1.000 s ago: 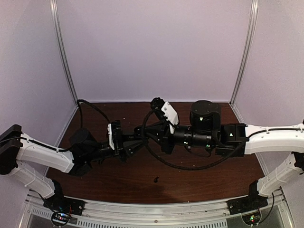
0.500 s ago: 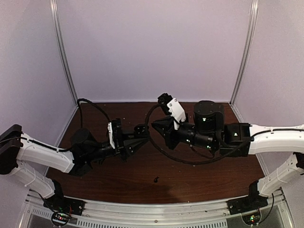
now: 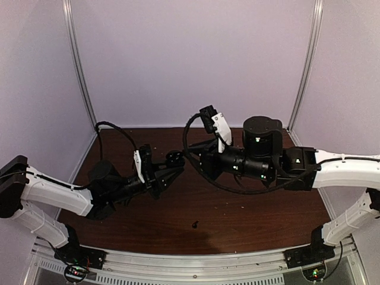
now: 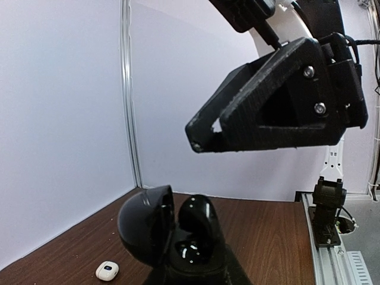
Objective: Insert the wireless bluetooth earbuds into the charging case
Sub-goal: Adjust the left earbud in the left side groove of the charging case.
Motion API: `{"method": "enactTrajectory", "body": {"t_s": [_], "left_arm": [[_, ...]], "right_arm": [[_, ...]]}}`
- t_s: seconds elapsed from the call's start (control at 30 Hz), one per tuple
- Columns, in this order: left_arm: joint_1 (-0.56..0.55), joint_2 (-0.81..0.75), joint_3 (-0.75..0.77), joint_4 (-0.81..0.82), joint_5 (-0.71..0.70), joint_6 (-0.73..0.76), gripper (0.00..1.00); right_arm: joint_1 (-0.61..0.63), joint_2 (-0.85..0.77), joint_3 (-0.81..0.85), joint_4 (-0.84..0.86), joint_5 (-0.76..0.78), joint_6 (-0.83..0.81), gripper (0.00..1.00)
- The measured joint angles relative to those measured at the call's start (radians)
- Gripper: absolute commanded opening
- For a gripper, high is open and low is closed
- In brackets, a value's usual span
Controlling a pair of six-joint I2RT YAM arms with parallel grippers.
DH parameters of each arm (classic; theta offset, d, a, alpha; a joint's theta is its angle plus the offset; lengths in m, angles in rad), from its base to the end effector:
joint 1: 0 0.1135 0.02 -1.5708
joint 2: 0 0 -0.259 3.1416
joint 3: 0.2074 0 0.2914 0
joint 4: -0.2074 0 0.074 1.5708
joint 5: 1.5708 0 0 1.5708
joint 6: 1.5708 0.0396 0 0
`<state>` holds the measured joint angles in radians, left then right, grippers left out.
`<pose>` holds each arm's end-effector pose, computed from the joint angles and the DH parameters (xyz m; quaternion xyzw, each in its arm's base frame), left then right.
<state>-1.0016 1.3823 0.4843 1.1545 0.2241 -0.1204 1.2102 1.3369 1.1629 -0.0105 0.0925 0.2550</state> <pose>0.1570 -0.2617 0.2109 0.3390 0.5113 -0.4764 0.6298 0.1314 0.3381 0.3544 -0.3270 0.6960 0.4004 0.4983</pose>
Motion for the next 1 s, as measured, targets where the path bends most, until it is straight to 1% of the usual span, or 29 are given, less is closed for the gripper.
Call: {"method": "enactTrajectory", "body": {"t_s": [0.07, 0.2, 0.57, 0.63, 0.8, 1.0], "left_arm": [[0.0, 0.0, 0.0, -0.003, -0.008, 0.003, 0.07], [0.0, 0.0, 0.0, -0.004, -0.012, 0.008, 0.07], [0.0, 0.0, 0.0, -0.009, -0.007, 0.017, 0.08], [0.0, 0.0, 0.0, -0.01, 0.0, 0.017, 0.08], [0.0, 0.0, 0.002, -0.012, 0.045, 0.017, 0.08], [0.003, 0.0, 0.004, -0.032, 0.117, 0.011, 0.08]], "right_arm": [[0.0, 0.015, 0.014, -0.001, -0.021, 0.028, 0.26], [0.0, 0.048, 0.032, -0.003, -0.049, 0.067, 0.21], [0.0, 0.102, 0.05, -0.017, -0.087, 0.092, 0.22], [0.0, 0.102, 0.051, -0.016, -0.1, 0.086, 0.21], [0.0, 0.102, 0.058, -0.024, -0.133, 0.03, 0.15], [0.0, 0.1, 0.072, -0.085, -0.164, -0.058, 0.14]]}}
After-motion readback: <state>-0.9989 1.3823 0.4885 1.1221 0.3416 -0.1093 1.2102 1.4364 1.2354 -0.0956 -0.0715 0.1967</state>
